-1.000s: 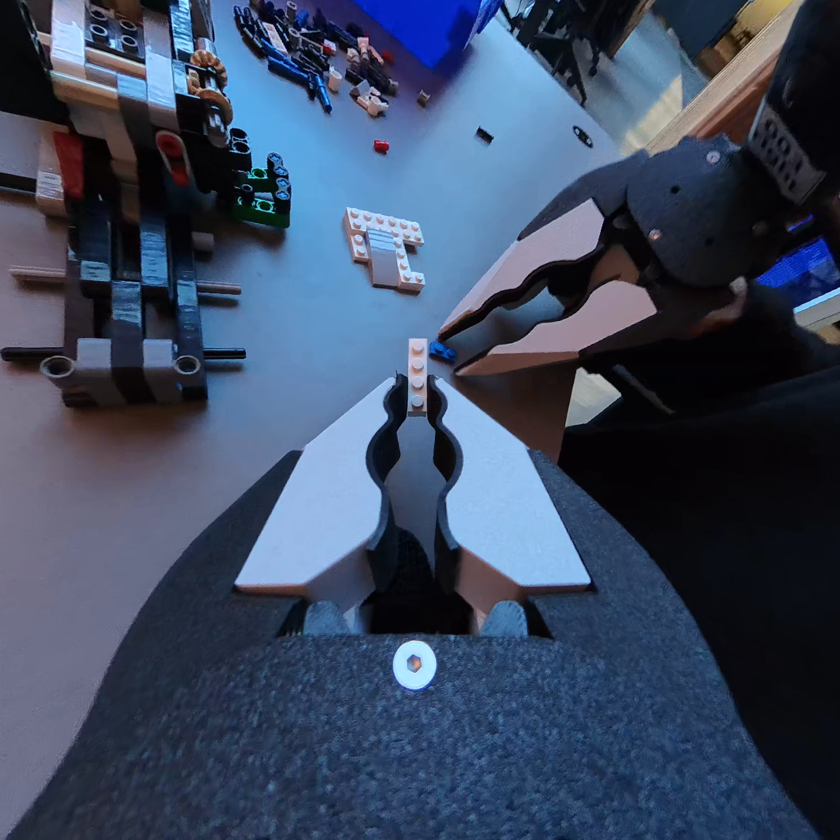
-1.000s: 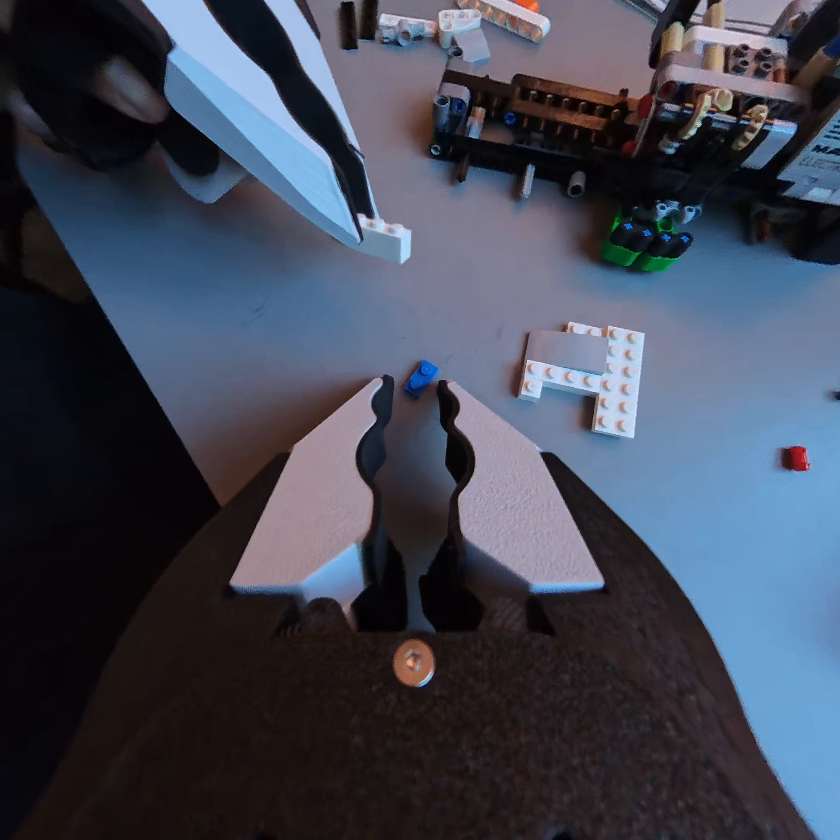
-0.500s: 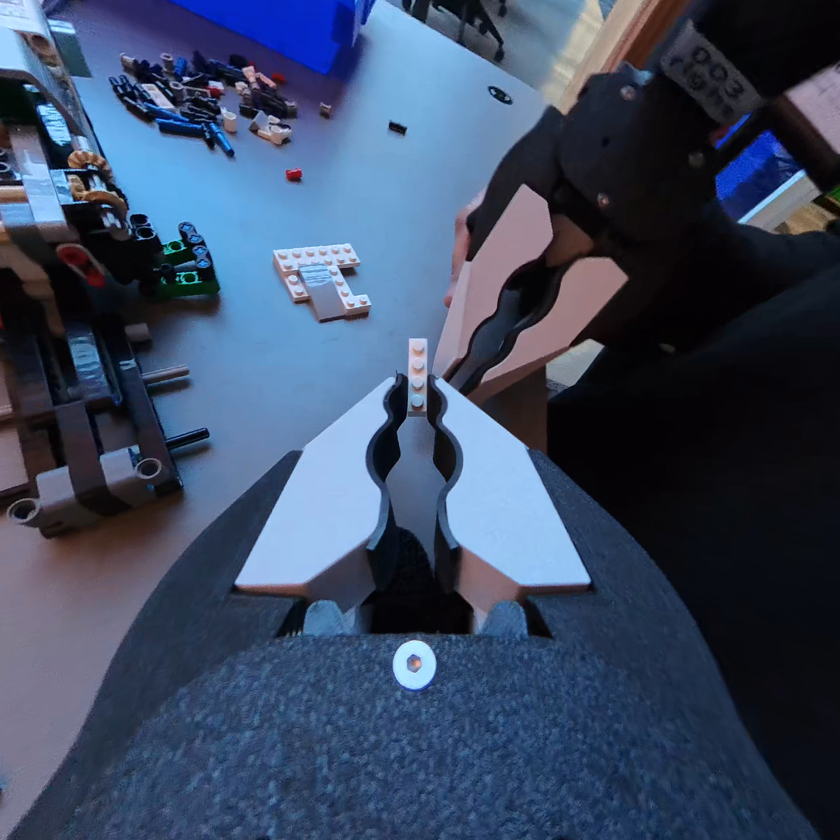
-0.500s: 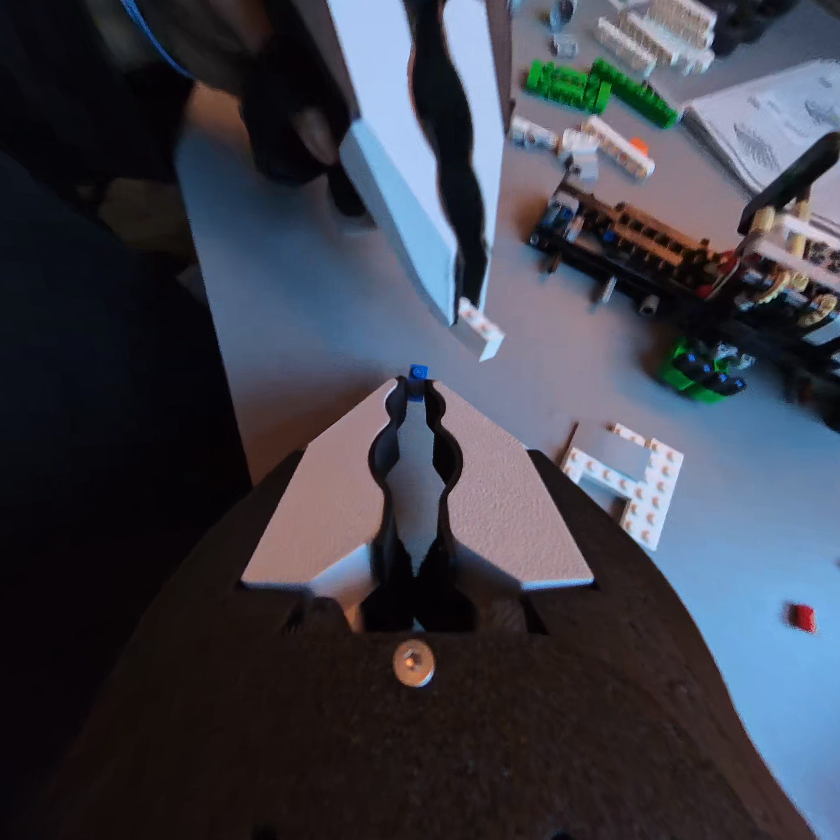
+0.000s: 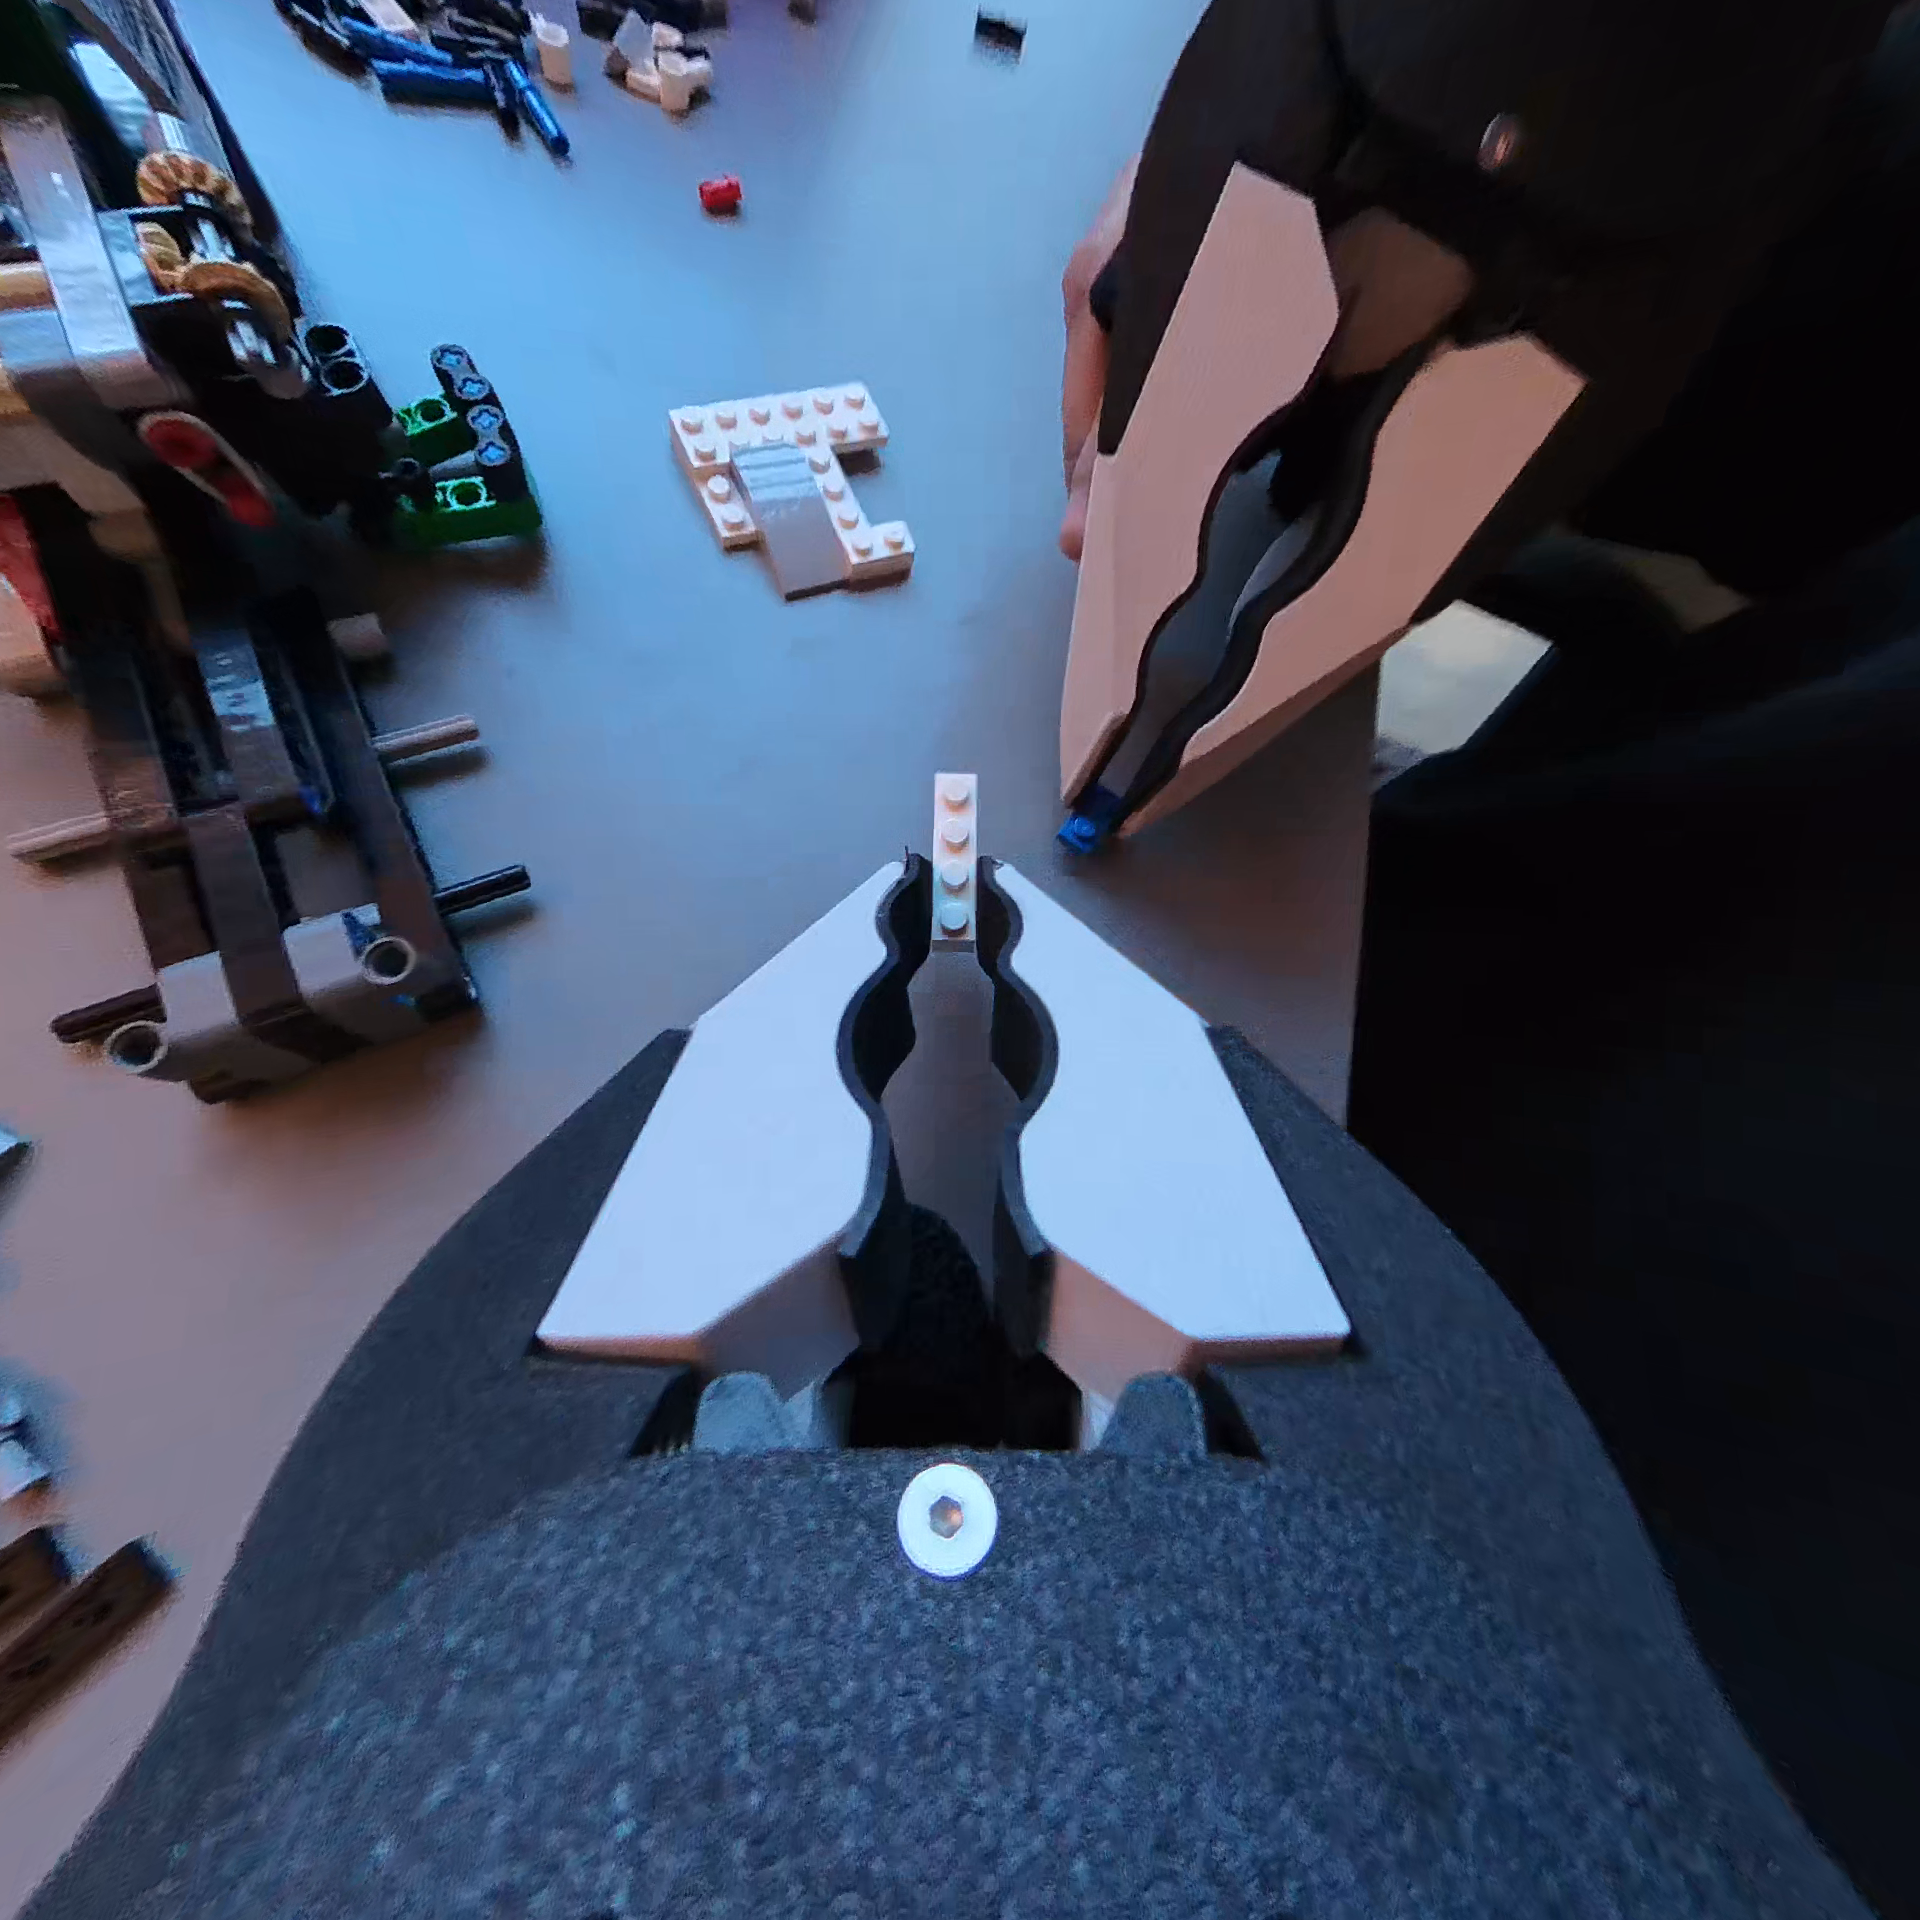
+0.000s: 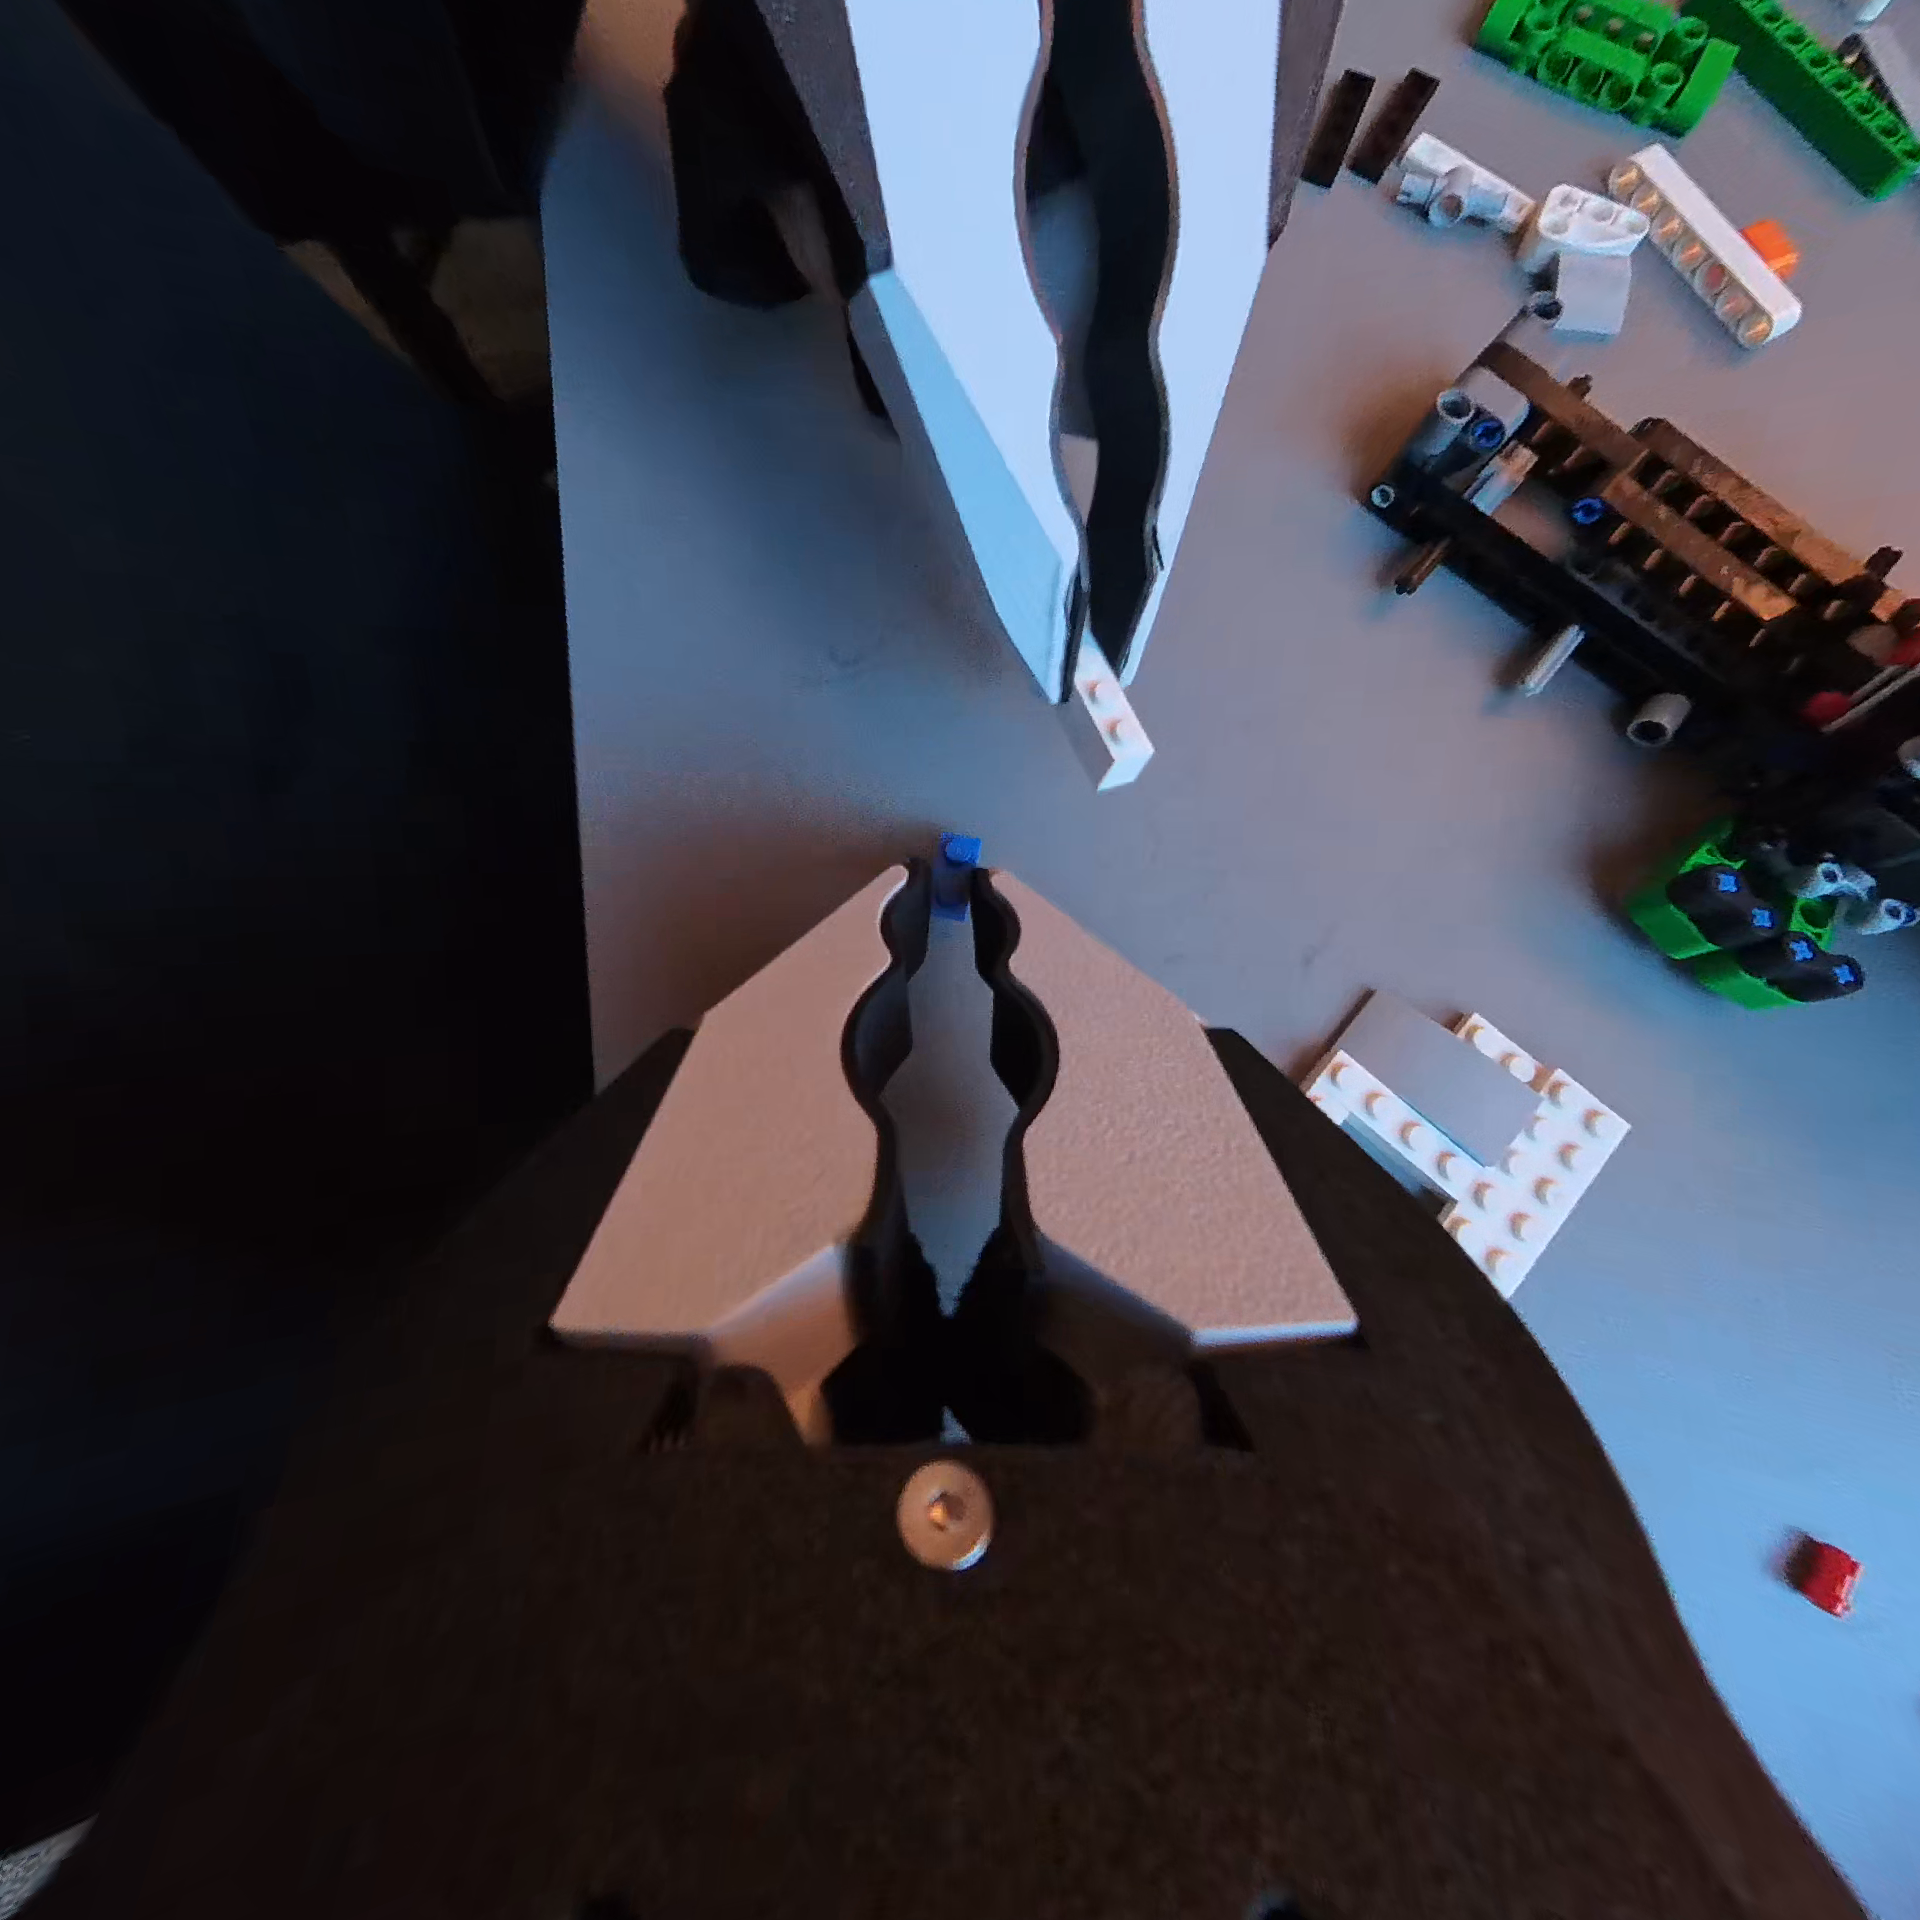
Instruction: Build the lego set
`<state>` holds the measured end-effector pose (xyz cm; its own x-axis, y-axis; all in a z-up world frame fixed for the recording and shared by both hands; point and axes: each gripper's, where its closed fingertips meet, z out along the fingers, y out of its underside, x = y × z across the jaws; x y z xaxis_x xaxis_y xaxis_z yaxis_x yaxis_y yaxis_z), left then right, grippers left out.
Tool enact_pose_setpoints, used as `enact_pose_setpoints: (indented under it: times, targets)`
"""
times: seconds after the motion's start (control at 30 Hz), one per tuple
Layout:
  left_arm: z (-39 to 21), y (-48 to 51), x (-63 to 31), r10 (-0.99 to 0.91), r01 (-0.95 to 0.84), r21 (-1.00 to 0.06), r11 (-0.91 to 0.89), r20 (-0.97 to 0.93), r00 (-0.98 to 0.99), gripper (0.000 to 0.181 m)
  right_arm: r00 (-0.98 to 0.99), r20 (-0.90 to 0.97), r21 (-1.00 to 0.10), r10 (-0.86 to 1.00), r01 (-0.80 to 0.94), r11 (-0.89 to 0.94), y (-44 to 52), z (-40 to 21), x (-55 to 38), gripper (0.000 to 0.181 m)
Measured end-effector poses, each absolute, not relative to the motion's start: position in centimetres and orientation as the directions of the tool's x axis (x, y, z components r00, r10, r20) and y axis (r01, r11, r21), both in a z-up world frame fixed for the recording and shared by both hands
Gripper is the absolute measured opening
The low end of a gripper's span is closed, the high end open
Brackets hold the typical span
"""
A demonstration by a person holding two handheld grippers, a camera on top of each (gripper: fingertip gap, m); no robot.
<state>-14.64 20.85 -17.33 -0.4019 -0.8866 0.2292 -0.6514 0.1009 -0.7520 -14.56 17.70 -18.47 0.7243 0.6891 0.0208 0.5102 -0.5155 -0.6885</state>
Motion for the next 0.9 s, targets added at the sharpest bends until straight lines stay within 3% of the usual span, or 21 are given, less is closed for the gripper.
enact_pose_setpoints:
  times: [0.03, 0.3, 0.47, 0.53, 0.63, 0.9]
  targets:
    - [-17.6, 20.9, -14.8, -0.888, -0.656, -0.742, 0.137, 0.201, -0.413, 0.008, 0.724, 0.022, -0.684, 0.69, 0.514, -0.517, 17.7, -18.6, -14.5, 0.007]
    - [-18.8, 19.9, -16.3, -0.838, -0.66, -0.665, 0.349, 0.094, -0.538, 0.007, 0.743, 0.034, -0.727, 0.668, 0.477, -0.493, 17.8, -18.0, -14.2, 0.007]
    - [-18.7, 19.4, -16.1, -0.834, -0.655, -0.671, 0.346, 0.1, -0.543, 0.01, 0.807, 0.057, -0.816, 0.588, 0.377, -0.437, 19.0, -15.9, -13.3, 0.007]
    - [-17.5, 19.5, -15.5, -0.851, -0.649, -0.715, 0.259, 0.15, -0.504, 0.021, 0.81, 0.107, -0.839, 0.577, 0.385, -0.385, 19.2, -15.1, -13.4, 0.007]
    - [-14.0, 19.6, -14.3, -0.833, -0.597, -0.802, 0.02, 0.317, -0.453, 0.02, 0.796, 0.22, -0.822, 0.564, 0.463, -0.332, 19.4, -14.5, -13.5, 0.007]
    - [-11.8, 19.5, -13.7, -0.664, -0.612, -0.734, -0.294, 0.617, -0.422, 0.016, 0.723, 0.467, -0.771, 0.509, 0.615, -0.166, 20.0, -12.1, -14.3, 0.007]
